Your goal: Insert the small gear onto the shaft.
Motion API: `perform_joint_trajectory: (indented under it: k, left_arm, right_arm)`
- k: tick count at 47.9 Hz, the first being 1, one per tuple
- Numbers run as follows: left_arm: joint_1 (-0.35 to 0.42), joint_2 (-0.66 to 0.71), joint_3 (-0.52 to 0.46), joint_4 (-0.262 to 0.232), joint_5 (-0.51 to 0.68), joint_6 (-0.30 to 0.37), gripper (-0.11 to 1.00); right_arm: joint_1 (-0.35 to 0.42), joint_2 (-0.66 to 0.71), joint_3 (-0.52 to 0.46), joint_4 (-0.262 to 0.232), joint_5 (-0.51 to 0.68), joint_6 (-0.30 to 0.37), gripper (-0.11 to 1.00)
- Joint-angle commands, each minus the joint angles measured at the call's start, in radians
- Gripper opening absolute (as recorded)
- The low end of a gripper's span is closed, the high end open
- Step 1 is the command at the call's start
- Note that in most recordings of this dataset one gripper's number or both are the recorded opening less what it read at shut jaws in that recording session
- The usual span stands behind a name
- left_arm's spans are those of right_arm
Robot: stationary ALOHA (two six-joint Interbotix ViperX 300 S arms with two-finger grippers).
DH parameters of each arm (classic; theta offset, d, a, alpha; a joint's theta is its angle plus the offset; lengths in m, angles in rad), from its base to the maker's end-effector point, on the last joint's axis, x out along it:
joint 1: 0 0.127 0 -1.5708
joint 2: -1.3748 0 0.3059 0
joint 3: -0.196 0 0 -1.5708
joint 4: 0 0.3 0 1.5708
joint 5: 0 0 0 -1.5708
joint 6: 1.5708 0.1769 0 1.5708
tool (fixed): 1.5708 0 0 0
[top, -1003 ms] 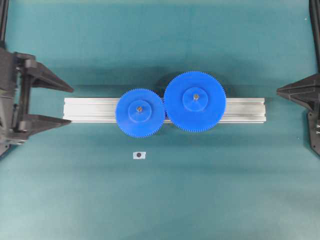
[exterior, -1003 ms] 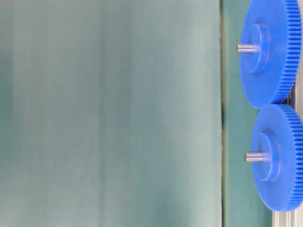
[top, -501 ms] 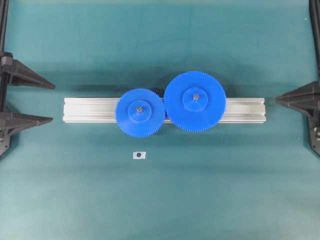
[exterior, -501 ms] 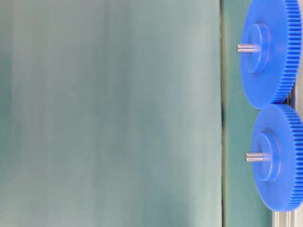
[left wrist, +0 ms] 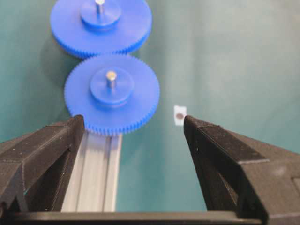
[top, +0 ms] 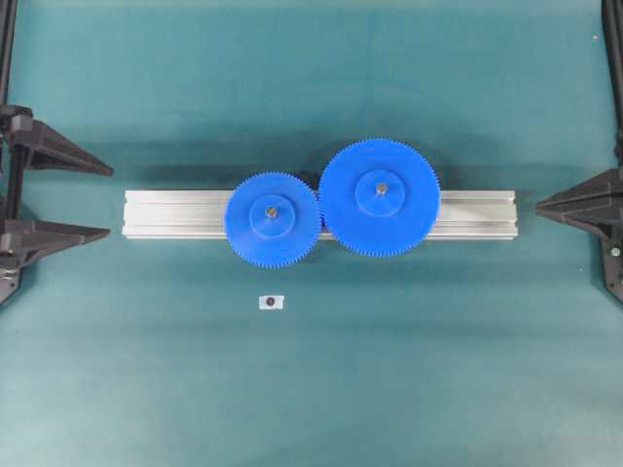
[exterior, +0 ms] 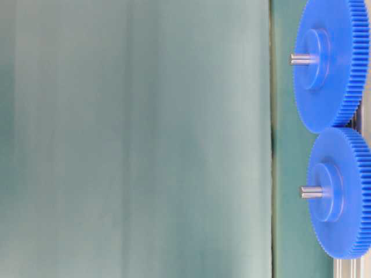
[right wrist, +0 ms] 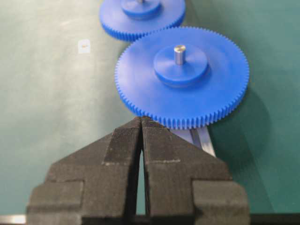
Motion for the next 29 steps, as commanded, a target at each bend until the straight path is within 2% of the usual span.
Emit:
perform_joint_trajectory:
  k: [1, 29]
  left_arm:
    - [0.003, 0.005, -0.012, 0.002, -0.008, 0.005, 0.86]
    - [0.003, 0.002, 0.009, 0.002, -0.008, 0.003, 0.86]
  right_arm:
    - [0.0, 0.008, -0.011, -0.002, -0.009, 0.009, 0.05]
    - [0.0, 0.008, -0.011, 0.0, -0.009, 0.011, 0.05]
